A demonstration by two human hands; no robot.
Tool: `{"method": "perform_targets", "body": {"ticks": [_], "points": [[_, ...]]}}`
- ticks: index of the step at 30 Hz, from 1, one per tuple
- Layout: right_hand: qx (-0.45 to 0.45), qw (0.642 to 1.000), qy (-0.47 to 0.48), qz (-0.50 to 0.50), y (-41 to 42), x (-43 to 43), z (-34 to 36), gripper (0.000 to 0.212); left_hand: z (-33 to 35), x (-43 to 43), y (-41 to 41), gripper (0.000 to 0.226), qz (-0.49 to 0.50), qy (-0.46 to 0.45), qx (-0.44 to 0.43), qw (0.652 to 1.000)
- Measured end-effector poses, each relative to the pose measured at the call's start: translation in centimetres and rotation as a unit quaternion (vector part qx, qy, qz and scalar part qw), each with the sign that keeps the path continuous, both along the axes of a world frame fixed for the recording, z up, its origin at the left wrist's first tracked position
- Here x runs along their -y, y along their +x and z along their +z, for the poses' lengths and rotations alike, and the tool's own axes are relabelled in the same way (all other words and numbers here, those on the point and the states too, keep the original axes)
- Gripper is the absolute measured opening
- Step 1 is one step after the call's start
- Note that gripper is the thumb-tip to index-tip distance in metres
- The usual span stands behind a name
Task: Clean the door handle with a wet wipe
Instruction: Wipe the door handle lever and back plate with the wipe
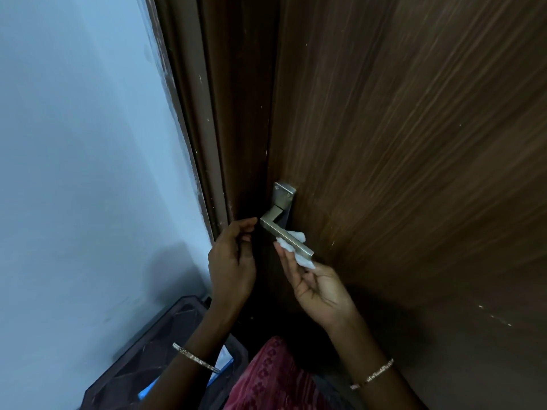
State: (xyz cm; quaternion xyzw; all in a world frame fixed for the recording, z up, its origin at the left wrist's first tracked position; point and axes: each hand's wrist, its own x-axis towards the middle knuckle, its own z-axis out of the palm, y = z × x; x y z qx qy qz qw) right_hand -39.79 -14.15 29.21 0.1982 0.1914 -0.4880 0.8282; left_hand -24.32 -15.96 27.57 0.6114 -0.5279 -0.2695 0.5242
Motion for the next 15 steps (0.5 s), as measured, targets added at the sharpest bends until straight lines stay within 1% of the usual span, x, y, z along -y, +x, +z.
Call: {"method": "perform_targets", "body": {"ticks": [2,3,4,6,7,8,9,10,11,12,13,14,15], "points": [[0.022,1.0,-0.003,-0.018,-1.1,-1.3,0.0,0.045,-0.3,-0.4,-0.2,0.034,0.002,0.007,-0.005,1.0],[0.018,0.999,-0.004,-0.03,-1.5,-1.9,0.1,0.046,-0.4,-0.6,-0.2,0.033,0.003,0.01,-0.008,1.0],[-0.006,0.999,-0.007,-0.042,-1.9,-2.5,0.3,0.048,-0.4,-0.7,-0.2,0.033,0.005,0.015,-0.011,1.0],[-0.101,0.993,-0.034,-0.056,-2.3,-3.4,0.7,0.05,-0.5,-0.8,-0.1,0.032,0.008,0.028,-0.018,0.999],[-0.172,0.982,-0.06,-0.057,-2.4,-3.8,0.9,0.046,-0.5,-0.9,-0.1,0.032,0.01,0.033,-0.021,0.999],[-0.26,0.959,-0.093,-0.058,-2.4,-4.1,1.0,0.04,-0.5,-1.0,0.0,0.032,0.012,0.035,-0.023,0.999],[-0.368,0.919,-0.129,-0.06,-2.2,-4.4,1.2,0.034,-0.4,-1.1,-0.1,0.031,0.013,0.035,-0.023,0.999],[-0.491,0.853,-0.164,-0.064,-2.0,-4.7,1.2,0.028,-0.4,-1.1,-0.1,0.03,0.014,0.034,-0.025,0.999],[-0.619,0.756,-0.198,-0.071,-1.8,-5.0,1.2,0.025,-0.3,-1.2,-0.2,0.03,0.015,0.034,-0.027,0.999],[-0.733,0.632,-0.235,-0.083,-1.6,-5.1,1.1,0.025,-0.3,-1.3,-0.2,0.03,0.016,0.034,-0.027,0.999],[-0.816,0.499,-0.276,-0.096,-1.4,-5.1,0.8,0.028,-0.4,-1.3,-0.3,0.03,0.016,0.035,-0.025,0.999],[-0.863,0.383,-0.313,-0.108,-1.1,-5.0,0.7,0.031,-0.4,-1.4,-0.4,0.03,0.016,0.037,-0.024,0.999],[-0.885,0.295,-0.341,-0.115,-0.8,-4.8,0.6,0.034,-0.4,-1.4,-0.4,0.029,0.017,0.039,-0.024,0.999]]}}
